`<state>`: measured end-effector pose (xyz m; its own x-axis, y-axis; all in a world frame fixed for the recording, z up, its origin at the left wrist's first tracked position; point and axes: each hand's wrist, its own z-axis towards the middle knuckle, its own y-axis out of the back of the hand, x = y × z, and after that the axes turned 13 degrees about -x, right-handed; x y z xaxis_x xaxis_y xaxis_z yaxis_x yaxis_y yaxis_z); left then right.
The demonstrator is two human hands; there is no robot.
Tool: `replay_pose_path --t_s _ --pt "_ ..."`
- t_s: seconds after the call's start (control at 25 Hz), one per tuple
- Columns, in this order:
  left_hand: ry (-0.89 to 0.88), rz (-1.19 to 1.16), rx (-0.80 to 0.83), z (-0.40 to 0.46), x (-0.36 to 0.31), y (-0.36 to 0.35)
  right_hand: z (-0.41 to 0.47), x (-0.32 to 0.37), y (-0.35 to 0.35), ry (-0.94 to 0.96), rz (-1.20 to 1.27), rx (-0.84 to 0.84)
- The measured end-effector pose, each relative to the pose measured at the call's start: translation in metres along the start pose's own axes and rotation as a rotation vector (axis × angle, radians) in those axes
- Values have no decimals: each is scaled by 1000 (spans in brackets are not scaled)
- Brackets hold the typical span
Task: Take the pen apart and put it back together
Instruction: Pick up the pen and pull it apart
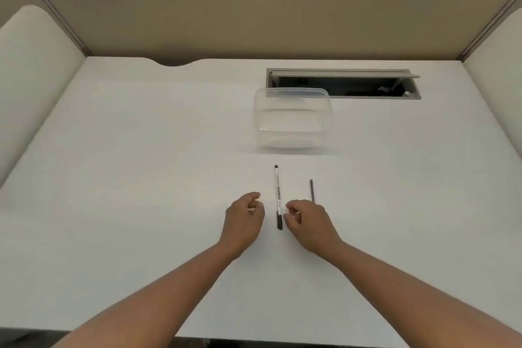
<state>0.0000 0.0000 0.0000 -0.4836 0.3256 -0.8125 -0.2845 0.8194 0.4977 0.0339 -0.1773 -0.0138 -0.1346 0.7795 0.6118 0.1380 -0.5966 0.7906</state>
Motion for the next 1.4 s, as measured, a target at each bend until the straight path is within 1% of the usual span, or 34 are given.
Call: replay_pose_path --t_s 0.16,0.24,0.44,0.52,0.68,0.8,0.88,0.96,1.12,1.16,1.24,1.32,1.4 --pt "95 -10 44 -2 10 -3 8 6 -1 -196 72 40" --pt "106 -26 60 -3 11 -3 9 8 -4 -234 63 63" --pt "136 -53 117 3 16 -1 10 15 -9 -214 -83 69" --pt "144 -55 128 3 15 1 10 18 -8 -213 -106 86" --pt "136 -34 183 2 11 3 5 20 -7 -260 -77 161" --pt "149 -44 198 4 5 2 1 18 -3 -285 44 175" --pt "193 -136 200 5 -5 2 -2 16 1 -293 164 204" --pt "248 -257 197 4 -16 2 -5 16 7 -257 225 234" --pt "279 -462 75 1 -32 0 -9 20 14 -176 271 245" --pt "263 -502 61 -1 -36 0 -8 22 17 -168 283 247" --pt "174 -501 50 -3 -41 0 -7 23 22 -156 308 236" --pt "37 -397 49 -4 -43 1 -5 26 28 -196 385 174" --pt "-130 -222 48 -5 -43 4 -2 33 36 -303 565 97"
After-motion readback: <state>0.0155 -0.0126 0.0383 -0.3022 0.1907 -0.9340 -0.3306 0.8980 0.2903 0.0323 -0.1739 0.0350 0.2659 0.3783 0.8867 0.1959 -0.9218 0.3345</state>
